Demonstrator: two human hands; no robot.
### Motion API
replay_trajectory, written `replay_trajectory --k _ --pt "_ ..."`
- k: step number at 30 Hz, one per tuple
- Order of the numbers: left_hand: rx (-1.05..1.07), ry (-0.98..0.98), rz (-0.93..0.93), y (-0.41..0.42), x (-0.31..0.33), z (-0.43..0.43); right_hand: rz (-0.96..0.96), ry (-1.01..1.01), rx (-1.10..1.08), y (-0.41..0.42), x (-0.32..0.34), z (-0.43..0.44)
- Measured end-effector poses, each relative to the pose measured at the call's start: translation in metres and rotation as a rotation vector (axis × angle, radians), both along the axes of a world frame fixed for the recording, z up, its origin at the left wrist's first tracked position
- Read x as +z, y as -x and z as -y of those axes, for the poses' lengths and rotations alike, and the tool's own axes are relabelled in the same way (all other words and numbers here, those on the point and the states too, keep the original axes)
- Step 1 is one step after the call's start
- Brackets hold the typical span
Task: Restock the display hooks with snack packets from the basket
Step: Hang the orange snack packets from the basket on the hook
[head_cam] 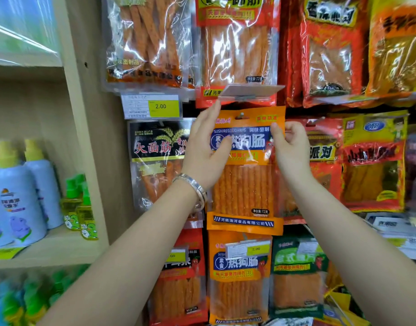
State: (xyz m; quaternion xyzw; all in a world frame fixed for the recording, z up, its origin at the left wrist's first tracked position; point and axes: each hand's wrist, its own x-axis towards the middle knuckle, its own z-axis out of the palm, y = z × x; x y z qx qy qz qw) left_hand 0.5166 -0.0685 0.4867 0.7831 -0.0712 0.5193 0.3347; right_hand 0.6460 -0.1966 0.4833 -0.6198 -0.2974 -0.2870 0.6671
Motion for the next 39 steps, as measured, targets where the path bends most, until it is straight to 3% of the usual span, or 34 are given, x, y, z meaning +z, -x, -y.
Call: replay_trajectory --k 3,5,8,10,19,28,31,35,39 --pt "0.041 -0.027 -0.109 -0.01 -0.034 -0.005 0.071 -0.066 -0.014 0.002 -0.018 0.0" --pt "0.076 -0.086 -0.198 -0.018 -0.064 -0.008 0.237 -0.014 -0.151 0.002 -0.036 0.003" --pt "0.163 -0.206 -0.321 -0.029 -0.101 -0.014 0.625 0.316 -0.474 -0.006 -0.064 0.005" --pt "0.233 -0.264 -0.406 -0.038 -0.117 -0.018 0.737 0.56 -0.517 -0.014 -0.077 0.002" --pt "0.351 -0.221 -0.679 -0.089 -0.111 -0.043 0.594 0.996 -0.661 -0.054 -0.066 -0.04" --pt "0.41 -0.139 -0.922 -0.132 -0.091 -0.065 0.348 1.515 -0.579 -0.085 -0.041 -0.076" --pt "0.359 -0.07 -0.918 -0.13 -0.092 -0.061 0.306 1.441 -0.461 -0.076 -0.043 -0.07" --pt "0.197 -0.097 -0.815 -0.109 -0.095 -0.043 0.271 1.1 -0.203 -0.046 -0.051 -0.053" --pt "0.078 -0.079 -0.598 -0.054 -0.109 -0.014 0.146 0.776 -0.076 -0.008 -0.076 -0.018"
